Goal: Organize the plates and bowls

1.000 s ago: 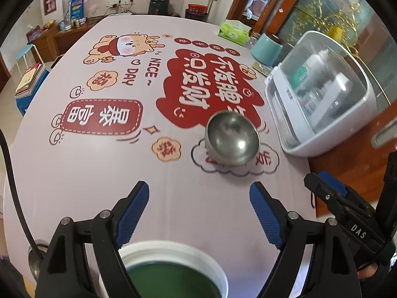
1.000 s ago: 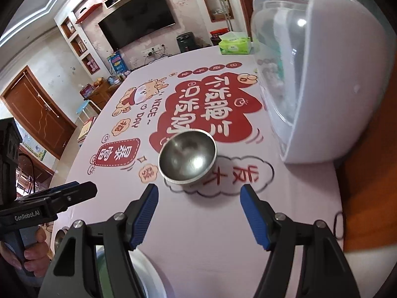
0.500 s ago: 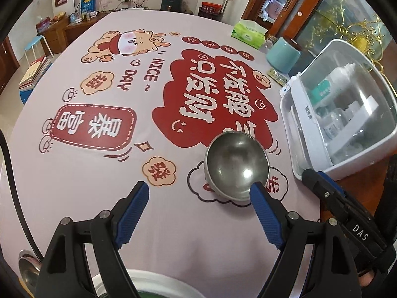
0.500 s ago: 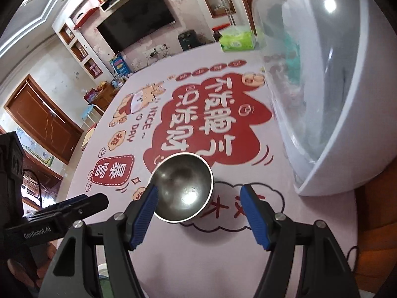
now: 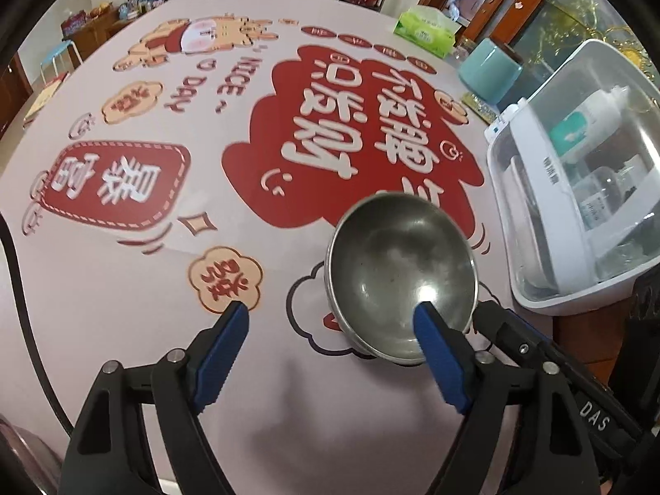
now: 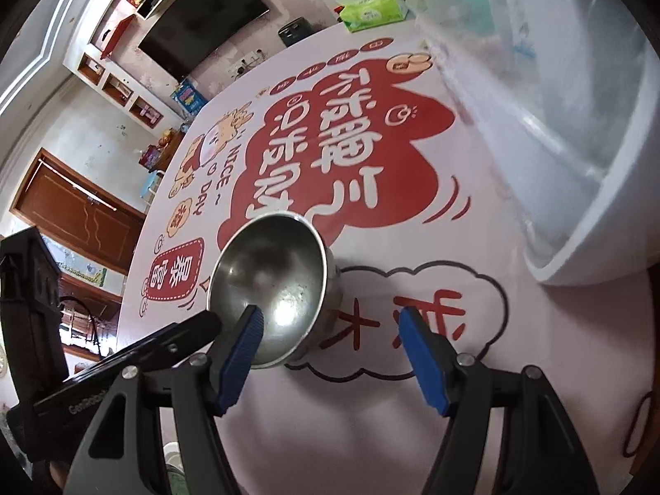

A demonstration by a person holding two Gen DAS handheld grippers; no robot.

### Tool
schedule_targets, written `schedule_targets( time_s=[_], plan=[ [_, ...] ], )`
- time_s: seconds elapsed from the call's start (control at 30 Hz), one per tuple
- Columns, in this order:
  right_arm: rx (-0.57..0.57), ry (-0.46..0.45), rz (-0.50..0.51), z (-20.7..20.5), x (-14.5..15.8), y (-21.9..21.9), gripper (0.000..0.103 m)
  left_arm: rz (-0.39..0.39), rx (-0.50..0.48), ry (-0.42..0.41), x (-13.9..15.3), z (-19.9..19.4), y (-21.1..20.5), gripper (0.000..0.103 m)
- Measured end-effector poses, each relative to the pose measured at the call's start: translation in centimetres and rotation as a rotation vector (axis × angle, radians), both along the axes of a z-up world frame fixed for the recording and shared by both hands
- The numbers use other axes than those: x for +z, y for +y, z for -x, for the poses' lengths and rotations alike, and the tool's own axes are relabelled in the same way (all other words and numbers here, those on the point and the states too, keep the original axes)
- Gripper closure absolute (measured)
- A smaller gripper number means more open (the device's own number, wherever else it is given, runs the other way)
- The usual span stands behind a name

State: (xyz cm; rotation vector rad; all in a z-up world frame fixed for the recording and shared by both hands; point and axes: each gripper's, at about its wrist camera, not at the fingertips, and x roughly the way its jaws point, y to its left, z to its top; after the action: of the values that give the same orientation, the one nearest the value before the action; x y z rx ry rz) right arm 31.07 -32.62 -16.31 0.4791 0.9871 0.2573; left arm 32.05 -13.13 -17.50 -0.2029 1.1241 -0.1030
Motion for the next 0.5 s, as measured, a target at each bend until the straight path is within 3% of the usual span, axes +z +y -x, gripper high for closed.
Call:
schedule_targets(
  time_s=[0.27,0.5],
  plan=[
    [0.023,0.031,-0.034,-0.4,-1.9,0.5,0.052,0.017,0.010,0.048,-2.2,-0.5,0.0,0.039],
    [0.025,0.026,-0.071,-0.2,-2.3,0.3,0.060,0.056,0.011,0.069,-3.1,-0.5,-0.2,0.061]
  ],
)
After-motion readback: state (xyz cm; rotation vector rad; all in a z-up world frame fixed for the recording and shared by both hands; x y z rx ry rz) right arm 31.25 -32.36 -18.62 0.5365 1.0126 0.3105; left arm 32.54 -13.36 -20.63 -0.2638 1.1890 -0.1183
